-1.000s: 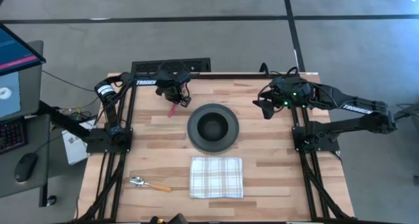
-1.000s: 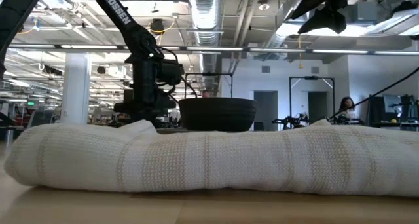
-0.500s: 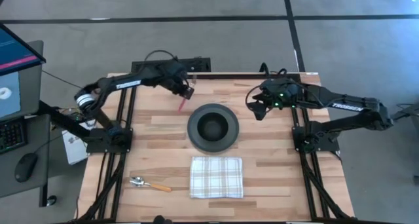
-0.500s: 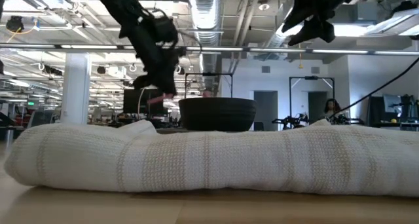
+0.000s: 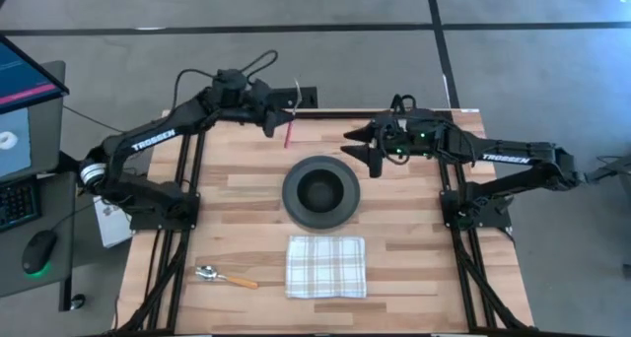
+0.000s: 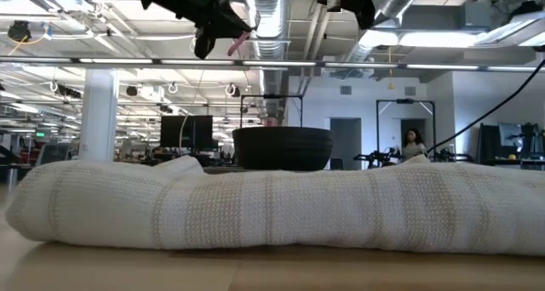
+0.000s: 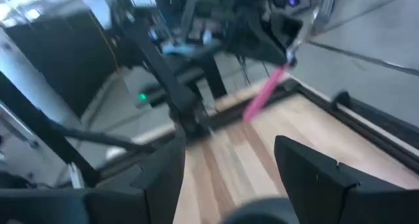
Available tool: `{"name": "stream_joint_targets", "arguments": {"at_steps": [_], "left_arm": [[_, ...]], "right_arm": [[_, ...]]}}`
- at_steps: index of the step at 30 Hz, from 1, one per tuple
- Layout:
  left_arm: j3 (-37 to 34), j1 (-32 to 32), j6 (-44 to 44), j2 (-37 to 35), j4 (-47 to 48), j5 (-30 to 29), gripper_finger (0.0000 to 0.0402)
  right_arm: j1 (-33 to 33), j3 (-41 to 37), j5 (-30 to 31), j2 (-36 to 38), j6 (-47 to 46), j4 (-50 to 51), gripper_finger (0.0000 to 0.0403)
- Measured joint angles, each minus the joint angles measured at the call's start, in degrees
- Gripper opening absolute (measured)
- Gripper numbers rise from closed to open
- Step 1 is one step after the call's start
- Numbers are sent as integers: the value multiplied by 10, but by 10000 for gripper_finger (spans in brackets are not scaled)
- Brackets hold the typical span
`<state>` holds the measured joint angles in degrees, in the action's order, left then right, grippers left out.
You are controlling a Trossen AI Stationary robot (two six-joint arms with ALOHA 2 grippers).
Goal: Set table place
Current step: Move the red fork to the right of the black plate
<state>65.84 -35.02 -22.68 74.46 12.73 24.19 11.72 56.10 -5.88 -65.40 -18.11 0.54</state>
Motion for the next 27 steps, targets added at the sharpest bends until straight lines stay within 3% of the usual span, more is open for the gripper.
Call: {"name": "stream_joint_targets", "arguments": {"at_steps": [6,14,22,27], "left_arm": [[0,65,15,-1,24,-147,30],[-1,147,46,7,23,-325,30],[-2,204,60,18,33,-429,30],[-2,216,58,46,31,-444,30]], "right_arm": [[10,0,61,-29,-53,-82,260],[-8,0,91,-95,48,-128,260],[-16,33,124,-162,66,-173,260],[-16,87,127,-201,89,-174,260]]}}
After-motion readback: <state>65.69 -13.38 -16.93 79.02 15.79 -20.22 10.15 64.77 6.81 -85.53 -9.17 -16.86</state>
